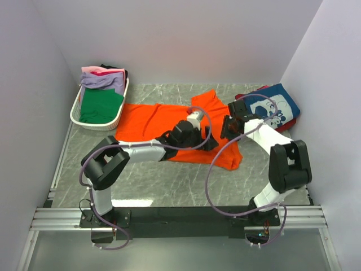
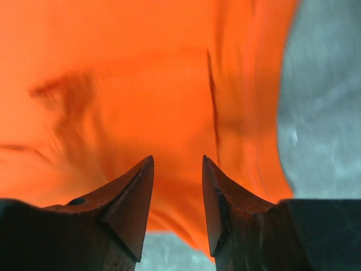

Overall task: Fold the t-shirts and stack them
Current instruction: Fold the tshirt

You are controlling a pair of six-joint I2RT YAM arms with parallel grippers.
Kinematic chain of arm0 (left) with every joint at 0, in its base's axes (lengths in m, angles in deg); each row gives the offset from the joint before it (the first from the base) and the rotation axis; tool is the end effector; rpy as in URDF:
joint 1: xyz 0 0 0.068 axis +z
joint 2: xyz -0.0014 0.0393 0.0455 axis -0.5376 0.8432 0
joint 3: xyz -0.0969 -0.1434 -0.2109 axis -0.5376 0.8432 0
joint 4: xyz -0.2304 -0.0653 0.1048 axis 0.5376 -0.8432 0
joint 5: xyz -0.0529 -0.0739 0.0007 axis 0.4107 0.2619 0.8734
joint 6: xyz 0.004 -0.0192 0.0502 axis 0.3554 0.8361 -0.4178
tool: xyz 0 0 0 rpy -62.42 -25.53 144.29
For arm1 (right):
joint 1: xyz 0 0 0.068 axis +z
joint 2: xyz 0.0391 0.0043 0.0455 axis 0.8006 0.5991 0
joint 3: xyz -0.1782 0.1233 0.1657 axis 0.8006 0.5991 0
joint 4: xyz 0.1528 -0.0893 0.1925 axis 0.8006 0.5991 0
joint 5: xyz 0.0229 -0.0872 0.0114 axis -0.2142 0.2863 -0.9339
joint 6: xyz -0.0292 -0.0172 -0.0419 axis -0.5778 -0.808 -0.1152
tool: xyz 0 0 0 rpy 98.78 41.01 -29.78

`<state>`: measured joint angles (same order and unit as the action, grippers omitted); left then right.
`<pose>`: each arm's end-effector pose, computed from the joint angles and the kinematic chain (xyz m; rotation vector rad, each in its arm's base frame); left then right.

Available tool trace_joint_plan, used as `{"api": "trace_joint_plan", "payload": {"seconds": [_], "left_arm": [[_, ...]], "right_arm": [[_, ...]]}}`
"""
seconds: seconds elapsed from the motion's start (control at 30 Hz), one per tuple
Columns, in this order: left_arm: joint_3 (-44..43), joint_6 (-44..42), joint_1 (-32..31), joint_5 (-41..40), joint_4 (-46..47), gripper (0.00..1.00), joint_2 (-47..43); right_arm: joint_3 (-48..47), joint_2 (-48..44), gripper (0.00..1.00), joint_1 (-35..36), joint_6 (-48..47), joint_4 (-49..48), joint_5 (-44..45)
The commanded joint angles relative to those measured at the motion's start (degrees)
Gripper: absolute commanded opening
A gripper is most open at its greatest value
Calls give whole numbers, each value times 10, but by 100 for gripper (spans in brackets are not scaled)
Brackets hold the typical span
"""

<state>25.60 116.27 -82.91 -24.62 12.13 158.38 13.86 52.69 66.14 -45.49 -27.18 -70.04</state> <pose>0.2606 -0.3211 0.2084 0.2962 2.0900 -1.0990 0.3149 0.0717 0.2093 0.2402 2.6254 0.1905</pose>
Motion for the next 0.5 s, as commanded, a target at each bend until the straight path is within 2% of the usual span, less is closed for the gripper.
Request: {"api": "trace_joint_plan", "payload": {"seconds": [0.0, 0.2, 0.47], "left_arm": [[22, -37, -32, 13, 38, 87, -11], [51, -53, -51, 11, 66, 87, -2], [5, -77, -59, -3, 42, 87, 37]], "right_arm": [[-56, 37, 46, -11, -17, -49, -2], [-98, 96, 43, -27, -23, -54, -3], [-97, 121, 42, -29, -25, -60, -3]]}}
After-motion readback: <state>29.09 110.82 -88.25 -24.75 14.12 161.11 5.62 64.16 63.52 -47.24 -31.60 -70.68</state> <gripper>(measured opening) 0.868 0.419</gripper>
